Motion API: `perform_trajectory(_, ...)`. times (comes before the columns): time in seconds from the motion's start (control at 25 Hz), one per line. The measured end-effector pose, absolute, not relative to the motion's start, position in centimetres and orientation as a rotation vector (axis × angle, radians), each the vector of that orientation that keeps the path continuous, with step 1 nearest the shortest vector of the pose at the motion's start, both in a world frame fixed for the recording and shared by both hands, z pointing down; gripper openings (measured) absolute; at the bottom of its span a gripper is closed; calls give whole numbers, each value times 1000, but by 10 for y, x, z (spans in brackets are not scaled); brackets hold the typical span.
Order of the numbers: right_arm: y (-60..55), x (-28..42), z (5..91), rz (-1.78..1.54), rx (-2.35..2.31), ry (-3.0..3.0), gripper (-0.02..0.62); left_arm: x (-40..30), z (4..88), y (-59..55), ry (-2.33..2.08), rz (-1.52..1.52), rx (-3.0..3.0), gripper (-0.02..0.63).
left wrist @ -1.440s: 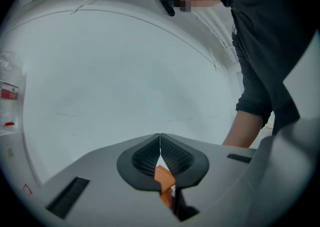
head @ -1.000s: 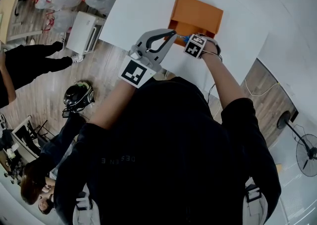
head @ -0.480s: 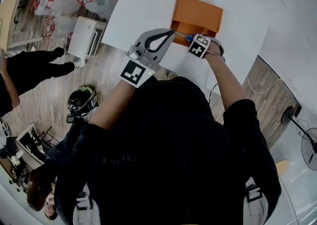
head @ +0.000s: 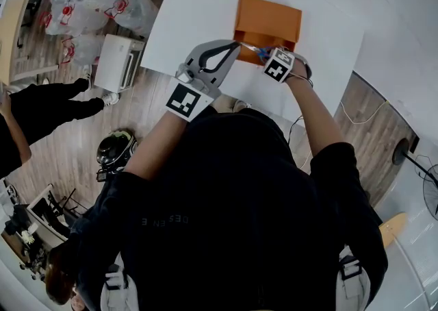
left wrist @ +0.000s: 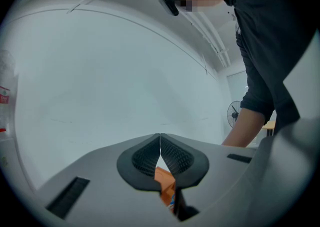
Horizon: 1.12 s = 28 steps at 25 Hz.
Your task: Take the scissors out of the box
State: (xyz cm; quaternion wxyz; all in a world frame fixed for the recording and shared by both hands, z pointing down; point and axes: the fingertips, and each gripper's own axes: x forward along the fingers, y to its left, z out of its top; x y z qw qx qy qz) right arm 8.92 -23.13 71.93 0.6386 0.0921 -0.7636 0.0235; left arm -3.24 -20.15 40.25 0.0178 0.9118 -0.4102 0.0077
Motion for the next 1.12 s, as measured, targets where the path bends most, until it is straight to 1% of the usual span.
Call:
perform_trajectory(0.36,-225,83,676,99,338,-1851,91,-34,399,-191,-1228,17,2871,20)
perform_trajectory(0.76,-211,85,616,220,548,-2044,91,-30,396,-184,-1193,36,2907,20)
perform_trajectory(1.12,-214,77,544,274,757,-2300,91,-16,394,-180,-1140,56,2929,20)
